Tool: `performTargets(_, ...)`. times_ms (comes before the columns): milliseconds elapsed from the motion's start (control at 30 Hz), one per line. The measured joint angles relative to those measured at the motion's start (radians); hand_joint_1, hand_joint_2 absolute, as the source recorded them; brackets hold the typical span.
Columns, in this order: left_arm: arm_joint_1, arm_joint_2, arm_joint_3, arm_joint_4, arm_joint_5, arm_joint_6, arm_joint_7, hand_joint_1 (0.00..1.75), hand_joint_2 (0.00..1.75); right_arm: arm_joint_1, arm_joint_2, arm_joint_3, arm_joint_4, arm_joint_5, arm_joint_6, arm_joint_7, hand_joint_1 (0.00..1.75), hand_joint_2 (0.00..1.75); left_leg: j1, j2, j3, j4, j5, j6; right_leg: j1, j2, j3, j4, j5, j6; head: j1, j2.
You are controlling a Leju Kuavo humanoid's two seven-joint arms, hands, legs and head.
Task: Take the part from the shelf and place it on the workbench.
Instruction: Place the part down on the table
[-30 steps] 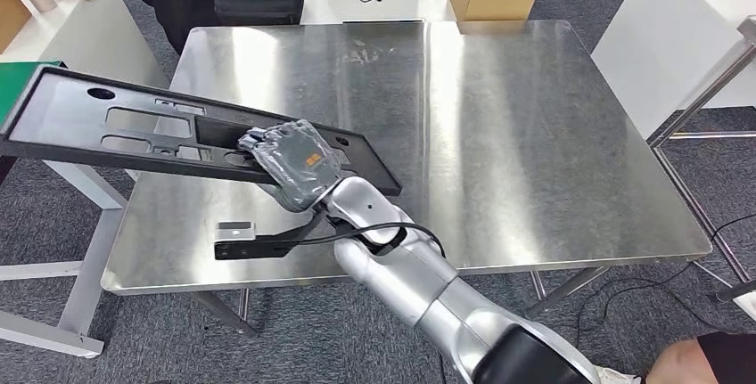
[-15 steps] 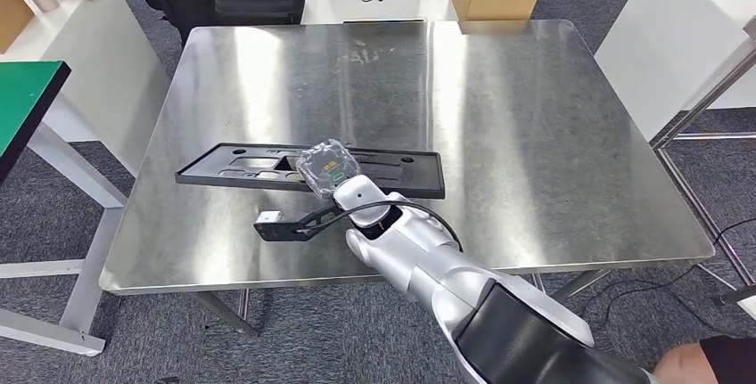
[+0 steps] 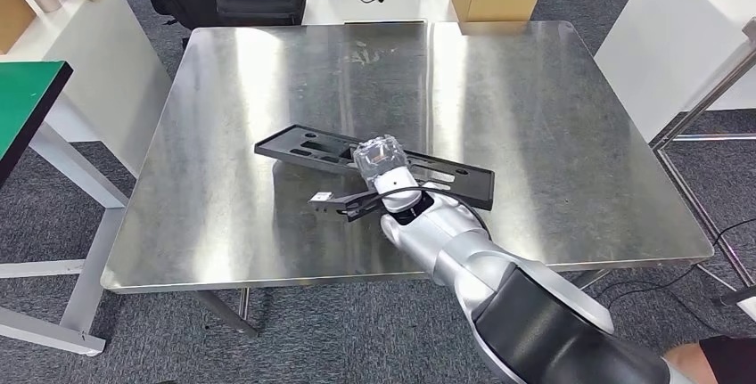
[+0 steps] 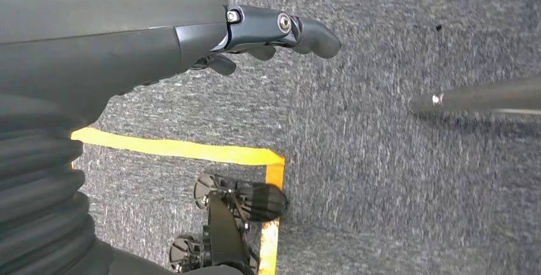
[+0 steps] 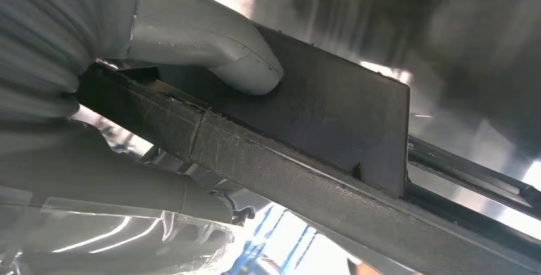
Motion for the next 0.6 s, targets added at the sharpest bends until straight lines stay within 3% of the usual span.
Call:
performTargets(67, 0.005, 0.001, 0.003, 0.000, 0.003, 0.004, -0.009, 0.00, 1.75, -0.006, -0.013, -0.001, 0.006, 0.002, -0.002, 0.000, 0.00, 0.00, -0.001, 0.000, 0.000, 0.000, 0.000, 0.000, 0.000, 0.000, 0.000, 0.000, 0.000, 0.000, 0.000, 0.000)
performTargets(167, 0.012, 0.003, 0.007, 0.000, 0.005, 0.014, -0.029, 0.00, 1.75, -0.007, -0.019, -0.003, 0.013, 0.010, -0.006, -0.006, 0.00, 0.00, -0.001, 0.000, 0.000, 0.000, 0.000, 0.000, 0.000, 0.000, 0.000, 0.000, 0.000, 0.000, 0.000, 0.000)
performTargets(300, 0.017, 0.004, 0.020, 0.000, 0.016, 0.031, -0.037, 0.00, 0.00, -0.007, -0.020, -0.007, 0.019, 0.014, -0.006, -0.006, 0.00, 0.00, 0.000, 0.000, 0.000, 0.000, 0.000, 0.000, 0.000, 0.000, 0.000, 0.000, 0.000, 0.000, 0.000, 0.000)
performTargets(600, 0.020, 0.004, 0.028, 0.000, 0.016, 0.035, -0.038, 0.00, 0.00, -0.007, -0.020, -0.019, 0.025, 0.009, 0.000, -0.005, 0.00, 0.00, 0.001, 0.000, 0.000, 0.000, 0.000, 0.000, 0.001, 0.000, 0.000, 0.000, 0.000, 0.000, 0.000, 0.000)
